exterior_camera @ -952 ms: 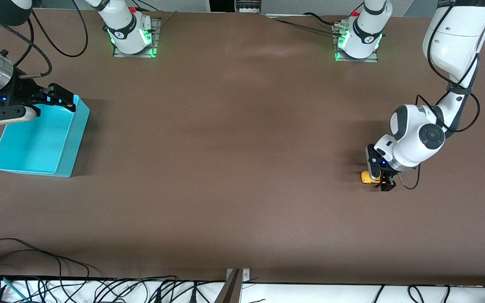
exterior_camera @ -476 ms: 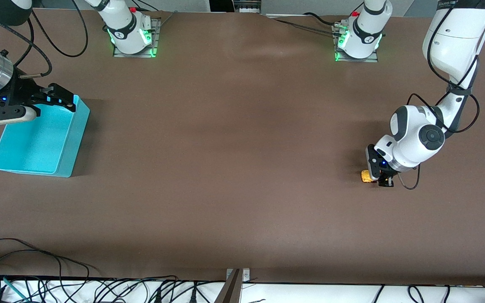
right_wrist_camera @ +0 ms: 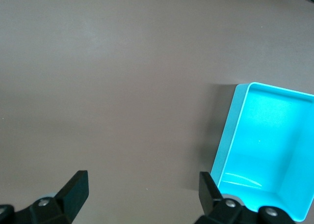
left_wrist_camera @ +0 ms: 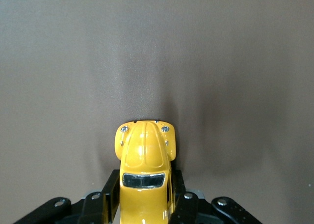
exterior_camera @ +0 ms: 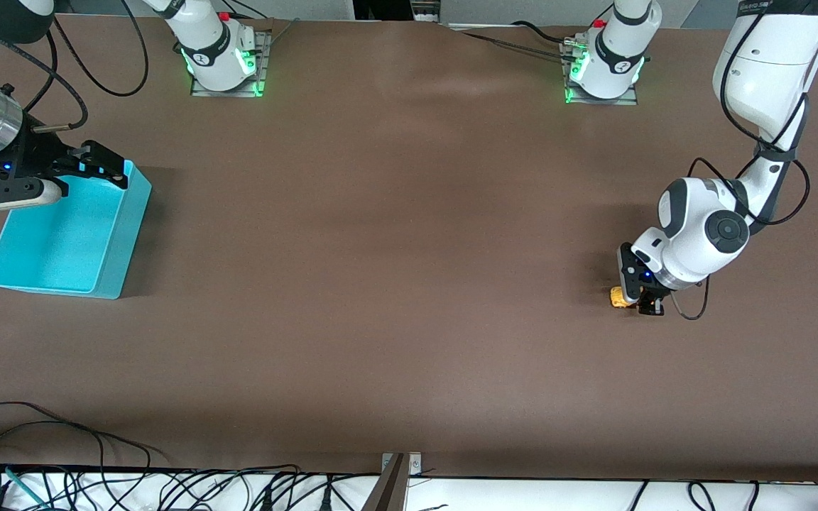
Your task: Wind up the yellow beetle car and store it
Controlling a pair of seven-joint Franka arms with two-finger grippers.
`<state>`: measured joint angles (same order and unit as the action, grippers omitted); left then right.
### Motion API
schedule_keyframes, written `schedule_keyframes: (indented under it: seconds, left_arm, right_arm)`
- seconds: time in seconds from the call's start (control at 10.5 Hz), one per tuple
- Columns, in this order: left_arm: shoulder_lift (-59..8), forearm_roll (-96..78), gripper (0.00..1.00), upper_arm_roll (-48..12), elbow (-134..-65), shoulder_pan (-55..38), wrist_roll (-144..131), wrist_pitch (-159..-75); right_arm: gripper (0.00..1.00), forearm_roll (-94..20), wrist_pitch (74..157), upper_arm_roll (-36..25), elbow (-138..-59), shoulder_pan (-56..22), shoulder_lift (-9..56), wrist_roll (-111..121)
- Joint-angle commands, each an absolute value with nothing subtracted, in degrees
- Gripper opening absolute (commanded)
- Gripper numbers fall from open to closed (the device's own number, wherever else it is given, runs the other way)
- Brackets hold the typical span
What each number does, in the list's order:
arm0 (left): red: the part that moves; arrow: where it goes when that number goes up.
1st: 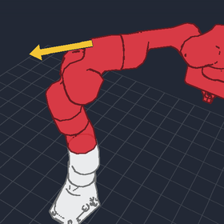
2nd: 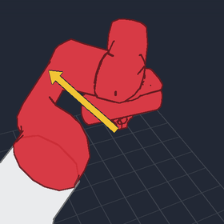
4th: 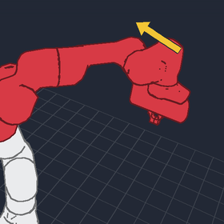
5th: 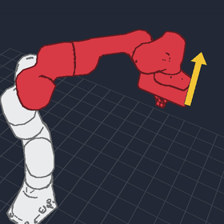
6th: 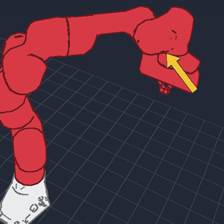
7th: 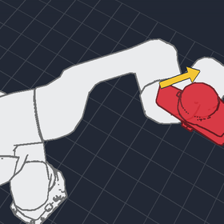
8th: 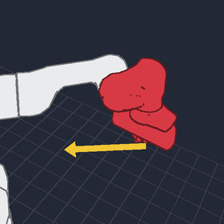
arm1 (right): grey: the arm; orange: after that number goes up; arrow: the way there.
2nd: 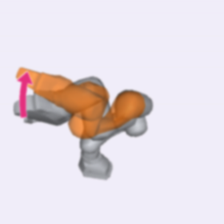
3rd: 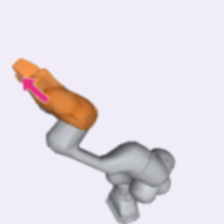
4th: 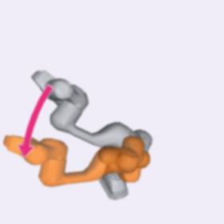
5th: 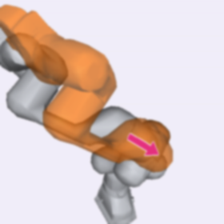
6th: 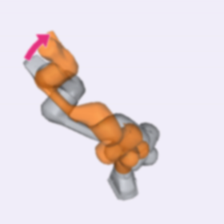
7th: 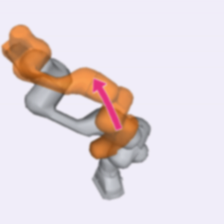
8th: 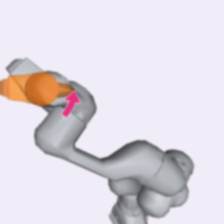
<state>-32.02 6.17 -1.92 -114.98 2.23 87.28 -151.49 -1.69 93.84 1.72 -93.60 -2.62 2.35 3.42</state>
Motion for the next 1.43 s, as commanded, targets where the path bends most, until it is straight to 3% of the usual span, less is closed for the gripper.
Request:
schedule_keyframes:
  seconds: [0.0,1.33]
  left_arm:
    - [-33.05,9.14,0.01,-1.76,-113.64,2.37,87.45,-151.52]
    - [-36.91,6.42,0.01,-2.02,-112.68,6.94,87.89,-150.74]
  right_arm:
    - [1.00,-1.76,93.16,1.76,-92.37,-2.55,2.72,4.48]
    - [1.00,-1.76,92.99,1.76,-92.37,-2.46,2.72,4.57]
